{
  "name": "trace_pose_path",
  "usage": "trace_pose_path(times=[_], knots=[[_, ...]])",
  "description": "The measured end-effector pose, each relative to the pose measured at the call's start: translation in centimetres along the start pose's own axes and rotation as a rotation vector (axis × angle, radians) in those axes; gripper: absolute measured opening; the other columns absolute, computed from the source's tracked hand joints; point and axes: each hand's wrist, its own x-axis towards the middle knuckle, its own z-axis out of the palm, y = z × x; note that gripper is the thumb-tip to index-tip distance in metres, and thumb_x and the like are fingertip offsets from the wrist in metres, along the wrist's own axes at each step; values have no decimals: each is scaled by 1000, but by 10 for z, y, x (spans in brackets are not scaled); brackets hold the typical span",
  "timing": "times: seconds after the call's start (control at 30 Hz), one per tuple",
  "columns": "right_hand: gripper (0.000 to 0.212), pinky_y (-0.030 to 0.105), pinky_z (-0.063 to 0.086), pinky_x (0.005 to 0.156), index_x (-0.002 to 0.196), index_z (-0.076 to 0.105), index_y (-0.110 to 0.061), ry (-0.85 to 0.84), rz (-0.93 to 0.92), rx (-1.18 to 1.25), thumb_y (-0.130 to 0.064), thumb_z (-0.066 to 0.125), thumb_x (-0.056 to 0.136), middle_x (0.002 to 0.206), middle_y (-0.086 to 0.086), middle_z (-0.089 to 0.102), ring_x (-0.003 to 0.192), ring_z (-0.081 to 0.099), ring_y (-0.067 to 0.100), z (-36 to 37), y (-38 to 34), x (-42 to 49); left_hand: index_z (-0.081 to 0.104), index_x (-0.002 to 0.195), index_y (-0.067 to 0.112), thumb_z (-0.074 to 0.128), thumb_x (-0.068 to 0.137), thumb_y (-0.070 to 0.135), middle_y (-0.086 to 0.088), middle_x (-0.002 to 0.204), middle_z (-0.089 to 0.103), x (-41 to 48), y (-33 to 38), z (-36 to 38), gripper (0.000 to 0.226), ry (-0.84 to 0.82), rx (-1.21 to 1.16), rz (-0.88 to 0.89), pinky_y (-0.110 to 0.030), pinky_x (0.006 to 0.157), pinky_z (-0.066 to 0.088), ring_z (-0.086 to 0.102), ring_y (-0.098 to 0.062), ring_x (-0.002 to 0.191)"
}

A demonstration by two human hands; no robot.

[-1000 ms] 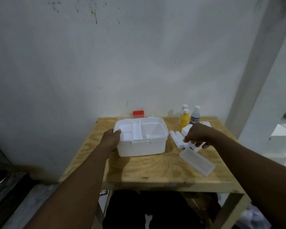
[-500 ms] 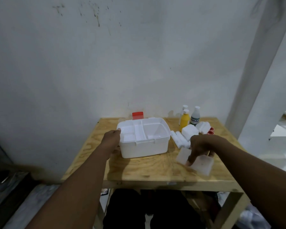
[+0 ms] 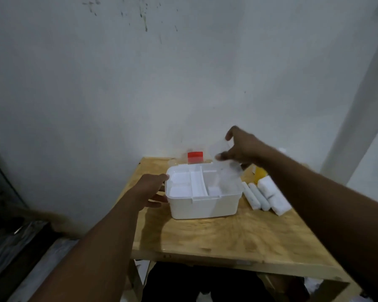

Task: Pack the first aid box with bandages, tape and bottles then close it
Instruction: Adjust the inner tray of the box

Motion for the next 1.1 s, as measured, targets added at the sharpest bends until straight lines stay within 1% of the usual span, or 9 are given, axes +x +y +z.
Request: trace_pose_path(times=[0.1,0.17,0.43,0.6,0.7,0.8,0.87,1.0,1.1], knots=[[61,50,62,60,123,40,-12,-56,78,-79,-19,81,79,112,15,52,86,65,33,39,7,7,67,111,11,57,97,39,-10,106,72,2,-1,-3,33,-32,-14,-9,-45,85,59,74,-31,85],[64,52,62,61,125,39,-10,-75,122,-127,-18,82,79,113,16,52,88,65,36,55,14,11,67,112,11,57,97,38,-11,107,72,2,0,-4,32,-50,-18,-9,-45,84,61,74,-33,86],[72,42,58,87,135,42,-5,-163,139,-319,-23,82,78,119,13,59,104,60,28,85,27,26,66,115,10,58,98,35,-13,107,71,4,3,-8,32,-96,-18,-5,-48,87,61,73,-35,87],[67,36,56,91,134,46,-3,-188,137,-408,-21,79,79,126,13,62,111,61,27,100,33,33,67,115,10,58,98,37,-12,108,73,4,2,-8,33,-114,-21,-8,-49,90,60,74,-35,92],[55,32,52,89,128,54,-3,-211,148,-450,-23,77,82,123,12,64,111,62,26,100,37,34,68,116,11,59,98,38,-13,108,73,4,2,-9,34,-120,-28,-6,-50,91,59,74,-36,94],[44,31,56,88,127,57,-1,-219,204,-376,-23,67,90,118,13,66,105,65,26,96,35,36,68,114,10,59,98,38,-13,107,73,4,2,-8,33,-120,-32,-5,-51,91,59,73,-36,91],[41,39,59,88,129,54,4,-211,251,-287,-23,52,97,115,19,66,100,68,32,89,29,37,67,115,11,58,98,38,-13,107,72,5,2,-8,33,-121,-27,-2,-51,90,59,73,-36,92],[56,48,59,77,143,35,2,-200,389,-34,-37,33,102,118,34,59,91,66,45,72,21,41,66,114,11,58,99,37,-13,108,72,5,3,-8,32,-122,-19,1,-51,91,59,73,-37,94],[65,53,55,91,144,32,3,-222,492,84,-44,32,99,121,35,58,99,64,48,70,23,43,67,114,11,58,99,37,-14,108,72,6,3,-8,32,-124,-20,3,-51,91,59,73,-37,94]])
